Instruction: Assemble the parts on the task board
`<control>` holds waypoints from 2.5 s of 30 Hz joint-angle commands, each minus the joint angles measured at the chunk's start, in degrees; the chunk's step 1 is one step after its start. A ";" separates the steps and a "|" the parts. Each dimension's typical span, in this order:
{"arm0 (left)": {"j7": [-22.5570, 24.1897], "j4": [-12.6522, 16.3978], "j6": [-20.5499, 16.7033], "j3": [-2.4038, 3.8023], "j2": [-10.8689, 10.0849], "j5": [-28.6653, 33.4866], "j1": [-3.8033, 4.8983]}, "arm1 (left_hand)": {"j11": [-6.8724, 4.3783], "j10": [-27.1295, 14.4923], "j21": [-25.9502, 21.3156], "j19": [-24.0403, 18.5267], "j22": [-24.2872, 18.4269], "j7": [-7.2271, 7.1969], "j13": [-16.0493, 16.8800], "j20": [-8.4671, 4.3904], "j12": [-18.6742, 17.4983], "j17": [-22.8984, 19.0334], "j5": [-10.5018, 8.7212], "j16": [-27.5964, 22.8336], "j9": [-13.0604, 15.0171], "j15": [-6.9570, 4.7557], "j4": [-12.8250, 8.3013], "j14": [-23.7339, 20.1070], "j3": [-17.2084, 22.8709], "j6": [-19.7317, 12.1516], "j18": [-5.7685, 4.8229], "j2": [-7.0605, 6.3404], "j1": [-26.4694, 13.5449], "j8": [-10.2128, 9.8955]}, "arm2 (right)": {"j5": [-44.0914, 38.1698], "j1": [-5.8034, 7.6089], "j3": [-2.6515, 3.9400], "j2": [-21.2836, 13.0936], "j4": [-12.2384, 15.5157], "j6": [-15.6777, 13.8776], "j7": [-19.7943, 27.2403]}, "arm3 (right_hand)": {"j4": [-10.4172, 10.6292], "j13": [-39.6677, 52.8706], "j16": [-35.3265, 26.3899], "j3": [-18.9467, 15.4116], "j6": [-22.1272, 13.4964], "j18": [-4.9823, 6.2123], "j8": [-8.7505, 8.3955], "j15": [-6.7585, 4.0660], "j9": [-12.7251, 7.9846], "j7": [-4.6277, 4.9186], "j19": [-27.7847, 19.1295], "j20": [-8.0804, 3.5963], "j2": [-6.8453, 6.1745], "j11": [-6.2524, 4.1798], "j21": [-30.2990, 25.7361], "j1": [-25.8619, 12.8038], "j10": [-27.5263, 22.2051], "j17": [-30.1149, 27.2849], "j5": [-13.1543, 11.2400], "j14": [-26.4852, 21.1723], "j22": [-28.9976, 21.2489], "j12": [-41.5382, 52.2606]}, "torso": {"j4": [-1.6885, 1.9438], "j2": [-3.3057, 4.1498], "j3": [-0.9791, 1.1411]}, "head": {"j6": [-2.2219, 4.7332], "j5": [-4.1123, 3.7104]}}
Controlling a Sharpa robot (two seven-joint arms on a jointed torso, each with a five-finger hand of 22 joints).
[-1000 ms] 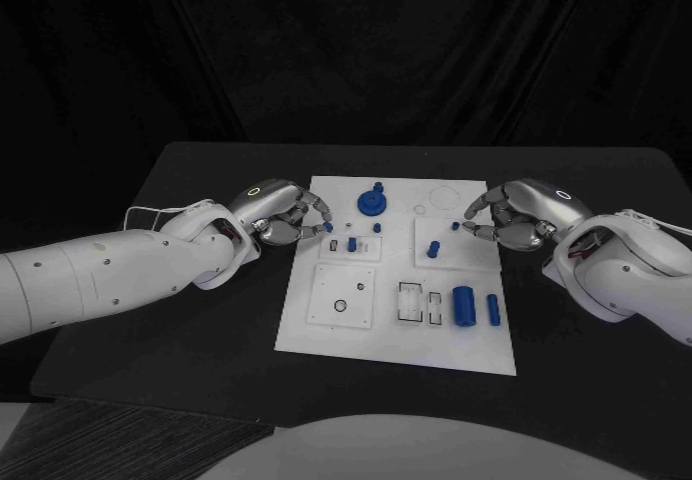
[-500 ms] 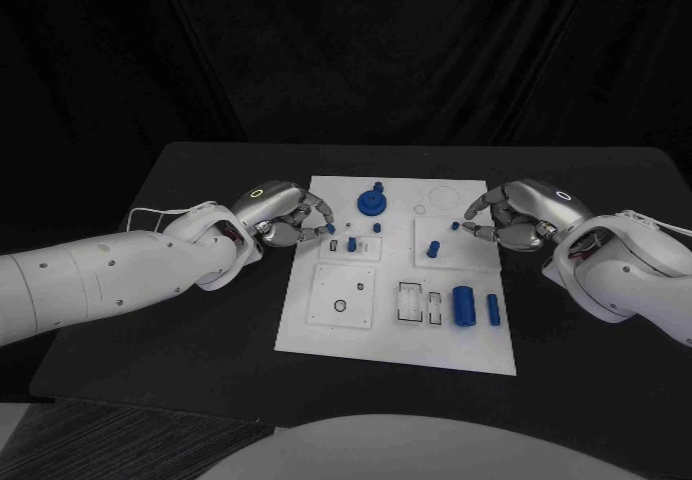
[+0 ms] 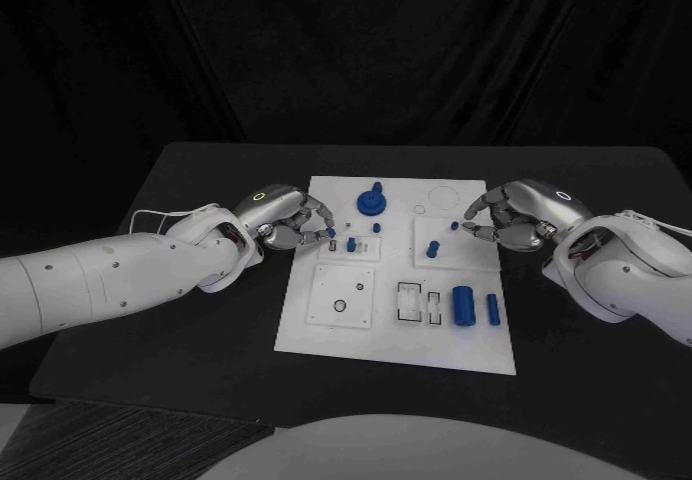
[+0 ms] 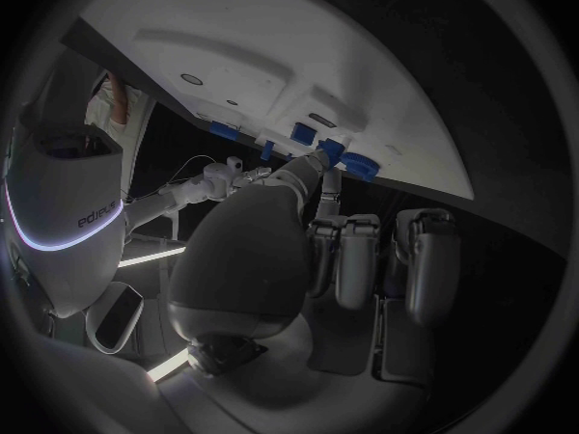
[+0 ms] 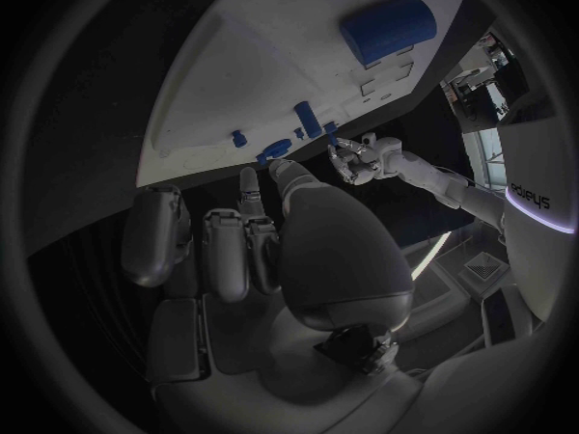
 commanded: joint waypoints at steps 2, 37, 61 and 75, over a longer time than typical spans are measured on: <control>-0.45 -0.16 1.24 0.03 0.16 -0.06 -0.22 | -0.38 5.99 0.44 3.51 14.63 -0.30 14.91 -0.08 0.14 15.28 0.66 0.80 4.22 -0.08 0.23 6.35 5.14 2.73 -1.57 -0.09 -0.46 3.86 | -0.10 -0.14 0.04 -0.13 0.17 -0.84 0.06 | 0.00 15.28 -1.10 2.01 0.35 2.33 0.73 0.34 -0.63 0.23 0.33 0.20 -0.38 0.11 -0.62 1.31 6.17 4.51 1.44 3.99 10.44 1.15 | -0.03 -0.01 -0.03 | 0.00 0.11; -0.74 -1.25 2.35 0.03 0.16 -0.06 -0.67 | -0.38 5.99 0.21 3.34 14.55 -0.27 14.91 -0.09 0.14 15.28 0.57 0.80 4.25 -0.08 0.21 6.35 5.08 2.56 -1.51 -0.03 -0.36 3.86 | -0.10 -0.14 0.04 -0.29 0.26 -0.52 -0.01 | -0.06 15.28 -1.10 2.01 0.39 2.35 0.76 0.35 -0.64 0.24 0.30 0.20 -0.46 0.12 -0.71 1.31 6.17 4.51 1.51 3.99 10.42 1.15 | 0.03 0.01 0.01 | 0.00 -0.09; -0.16 -1.51 2.47 0.03 0.03 -0.06 -0.70 | -0.54 4.35 -0.29 2.93 14.39 0.07 13.11 -0.06 -2.02 15.28 -0.75 0.80 3.49 -0.12 0.18 6.35 3.68 -0.02 -1.39 0.00 -0.06 2.40 | -0.10 -0.14 0.04 -0.37 0.35 -0.55 -0.04 | -0.10 15.28 -1.08 2.02 0.43 2.34 0.79 0.35 -0.65 0.24 0.31 0.21 -0.50 0.12 -0.68 1.30 6.17 4.53 1.55 3.99 10.43 1.15 | 0.00 0.01 0.01 | 0.00 -0.12; 0.02 -1.51 1.88 0.03 -0.14 -0.06 -0.71 | -0.73 4.05 -0.35 2.88 14.37 0.00 12.73 -0.24 -2.45 15.28 -2.32 0.80 1.61 -0.29 0.87 6.35 3.24 -2.49 -1.38 -0.47 -0.38 -0.37 | -0.10 -0.14 0.04 -0.32 0.32 -0.57 -0.03 | -0.13 15.28 -1.07 2.02 0.45 2.34 0.80 0.35 -0.65 0.23 0.31 0.21 -0.53 0.12 -0.69 1.31 6.17 4.54 1.56 4.00 10.43 1.15 | 0.02 0.03 0.01 | 0.00 -0.11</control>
